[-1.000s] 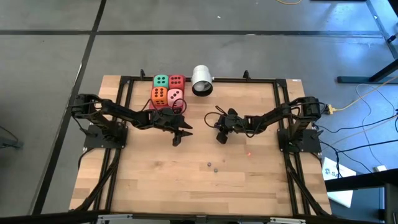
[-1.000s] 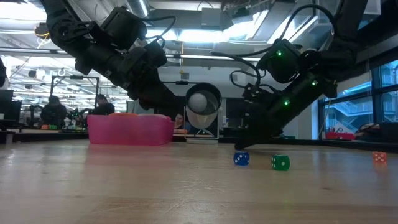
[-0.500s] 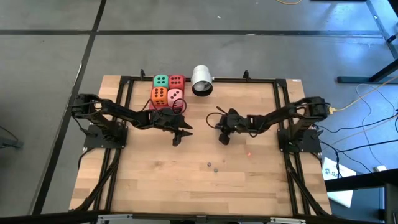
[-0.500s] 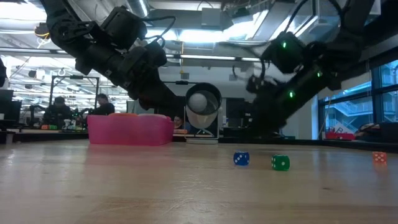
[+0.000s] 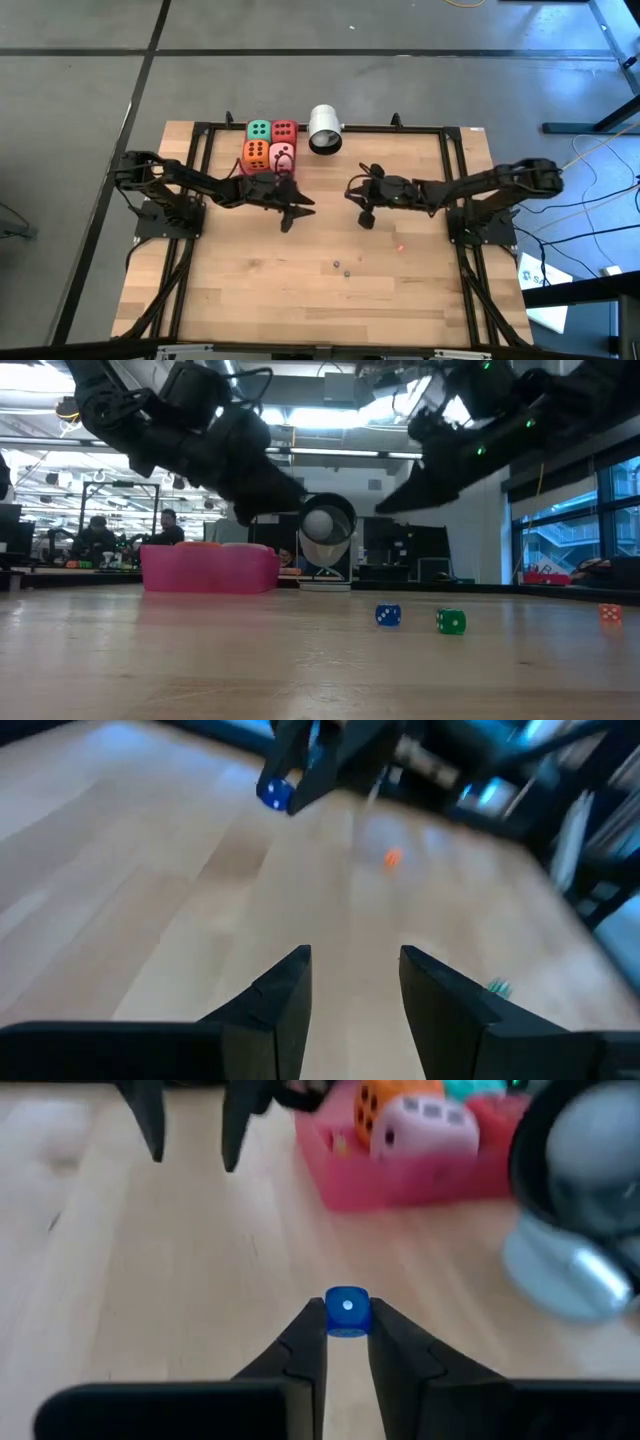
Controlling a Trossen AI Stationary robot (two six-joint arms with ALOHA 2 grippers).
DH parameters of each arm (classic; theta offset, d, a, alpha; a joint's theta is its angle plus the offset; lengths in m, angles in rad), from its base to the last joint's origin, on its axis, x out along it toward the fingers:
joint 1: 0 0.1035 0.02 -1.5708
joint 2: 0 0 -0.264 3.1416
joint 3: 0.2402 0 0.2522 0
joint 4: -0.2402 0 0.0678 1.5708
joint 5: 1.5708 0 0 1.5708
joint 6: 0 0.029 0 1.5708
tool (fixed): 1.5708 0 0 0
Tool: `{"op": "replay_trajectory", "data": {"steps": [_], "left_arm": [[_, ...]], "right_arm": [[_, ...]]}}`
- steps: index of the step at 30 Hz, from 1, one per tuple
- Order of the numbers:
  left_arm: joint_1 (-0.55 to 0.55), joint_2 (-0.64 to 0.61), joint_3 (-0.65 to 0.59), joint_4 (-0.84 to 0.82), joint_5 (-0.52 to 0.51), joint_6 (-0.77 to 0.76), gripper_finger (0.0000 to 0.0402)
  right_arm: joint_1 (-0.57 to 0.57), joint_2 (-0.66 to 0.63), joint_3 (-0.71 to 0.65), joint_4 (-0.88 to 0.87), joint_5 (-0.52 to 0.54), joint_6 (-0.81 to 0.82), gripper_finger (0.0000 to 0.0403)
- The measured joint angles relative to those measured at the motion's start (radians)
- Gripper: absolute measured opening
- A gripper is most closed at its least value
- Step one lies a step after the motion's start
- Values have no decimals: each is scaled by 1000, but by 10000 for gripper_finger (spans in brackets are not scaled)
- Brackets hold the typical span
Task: Pick & Place Dice
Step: Put the top small blue dice into the red bin
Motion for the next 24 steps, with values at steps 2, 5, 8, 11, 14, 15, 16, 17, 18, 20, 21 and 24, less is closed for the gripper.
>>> {"op": "replay_trajectory", "data": {"steps": [2, 5, 8, 11, 14, 15, 16, 17, 18, 20, 21, 24], "left_arm": [[0, 0, 0, 58, 33, -46, 144], [0, 0, 0, 157, 67, -146, 144], [6, 0, 0, 251, 94, -261, 144], [8, 0, 0, 284, 92, -326, 144], [8, 0, 0, 295, 78, -362, 144], [8, 0, 0, 302, 64, -371, 144], [8, 0, 0, 308, 46, -376, 144], [8, 0, 0, 309, 31, -378, 144], [9, 0, 0, 309, 24, -382, 144], [16, 0, 0, 309, 22, -395, 144], [17, 0, 0, 309, 23, -405, 144], [19, 0, 0, 307, 21, -416, 144]], "right_arm": [[24, -20, 4, 1, 30, -49, 57], [65, -24, 25, -3, 81, -132, 56], [102, -17, 61, 0, 137, -215, 56], [128, -17, 90, -14, 202, -280, 56], [144, -17, 116, -14, 220, -319, 56], [148, -16, 124, -14, 220, -327, 56], [152, -11, 133, -14, 220, -335, 56], [156, -5, 142, -14, 220, -344, 56], [160, -4, 146, -15, 220, -353, 56], [167, 5, 159, -12, 220, -370, 56], [169, 13, 166, -9, 220, -378, 56], [170, 38, 186, -14, 222, -390, 57]]}}
